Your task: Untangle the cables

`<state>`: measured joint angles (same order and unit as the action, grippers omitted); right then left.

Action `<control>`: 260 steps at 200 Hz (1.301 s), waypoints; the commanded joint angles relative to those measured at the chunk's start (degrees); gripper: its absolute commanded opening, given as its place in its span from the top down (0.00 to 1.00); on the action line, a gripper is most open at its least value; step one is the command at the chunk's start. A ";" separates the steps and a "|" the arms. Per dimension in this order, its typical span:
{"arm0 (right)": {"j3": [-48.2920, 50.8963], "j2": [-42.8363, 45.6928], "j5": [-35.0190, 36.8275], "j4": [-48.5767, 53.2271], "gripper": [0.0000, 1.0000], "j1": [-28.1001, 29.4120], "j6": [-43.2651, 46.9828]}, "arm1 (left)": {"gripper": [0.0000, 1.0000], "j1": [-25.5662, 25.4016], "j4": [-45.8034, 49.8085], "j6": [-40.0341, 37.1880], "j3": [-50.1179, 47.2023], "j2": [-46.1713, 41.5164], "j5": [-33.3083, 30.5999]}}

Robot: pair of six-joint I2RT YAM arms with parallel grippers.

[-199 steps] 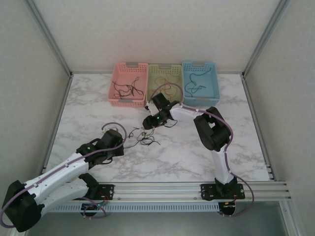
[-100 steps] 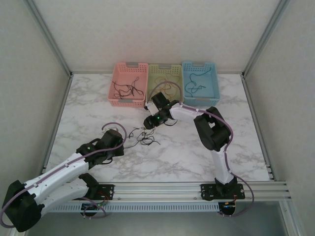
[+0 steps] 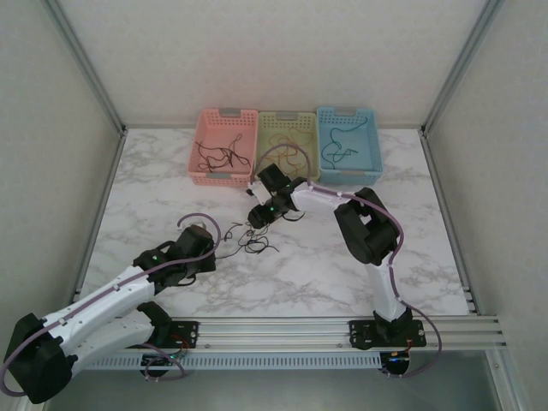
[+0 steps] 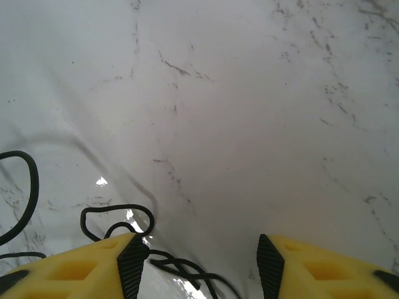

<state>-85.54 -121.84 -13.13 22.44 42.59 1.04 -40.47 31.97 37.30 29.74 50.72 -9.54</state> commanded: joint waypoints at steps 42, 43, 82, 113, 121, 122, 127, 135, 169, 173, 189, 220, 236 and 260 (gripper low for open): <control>0.22 -1.19 1.87 2.95 0.51 2.40 1.37 | 1.00 -0.40 -0.61 -0.65 -0.73 0.25 -0.13; 0.21 -1.24 1.78 2.96 0.52 2.45 1.40 | 1.00 -0.40 -0.64 -0.65 -0.73 0.21 -0.13; -0.02 -1.56 1.97 2.38 0.72 2.59 0.91 | 1.00 -0.40 -0.60 -0.65 -0.76 -0.02 -0.22; 1.44 0.27 2.82 0.47 0.92 2.60 0.05 | 1.00 -0.40 -0.54 -0.65 -0.73 0.08 -0.30; 1.83 0.94 3.42 0.07 0.97 2.54 -0.36 | 1.00 -0.40 -0.56 -0.58 -0.73 -0.09 -0.38; 1.85 1.01 3.57 -0.02 0.97 2.57 -0.44 | 1.00 -0.40 -0.58 -0.57 -0.73 -0.05 -0.38; 2.24 1.58 4.17 -0.31 1.00 2.52 -0.71 | 1.00 -0.40 -0.51 -0.56 -0.73 -0.16 -0.47; 2.94 2.83 5.20 -0.99 1.00 2.38 -1.02 | 1.00 -0.40 -0.31 -0.48 -0.68 -0.42 -0.72; 7.82 10.92 6.97 -4.22 1.00 0.48 -4.08 | 1.00 -0.40 0.47 -0.12 -0.80 -2.35 -2.29; 8.48 12.06 7.07 -4.66 1.00 -1.23 -4.60 | 1.00 -0.40 0.55 -0.12 -0.82 -2.53 -2.47; 11.75 16.23 6.98 -6.31 1.00 -3.83 -6.84 | 1.00 -0.39 0.73 -0.03 -0.82 -2.99 -3.09; 19.79 24.31 2.62 -11.79 1.00 -11.47 -14.69 | 1.00 -0.27 0.66 -0.15 -0.72 -3.48 -4.08; 23.05 27.92 2.61 -12.93 1.00 -15.24 -18.75 | 1.00 -0.23 0.72 -0.12 -0.73 -3.61 -4.51; 26.89 33.52 5.50 -12.49 1.00 -19.38 -21.64 | 1.00 -0.23 1.24 0.43 -0.97 -4.56 -5.65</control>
<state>-62.02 -93.06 -8.97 11.05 25.52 -14.57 -40.47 32.01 37.32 29.32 47.72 -12.40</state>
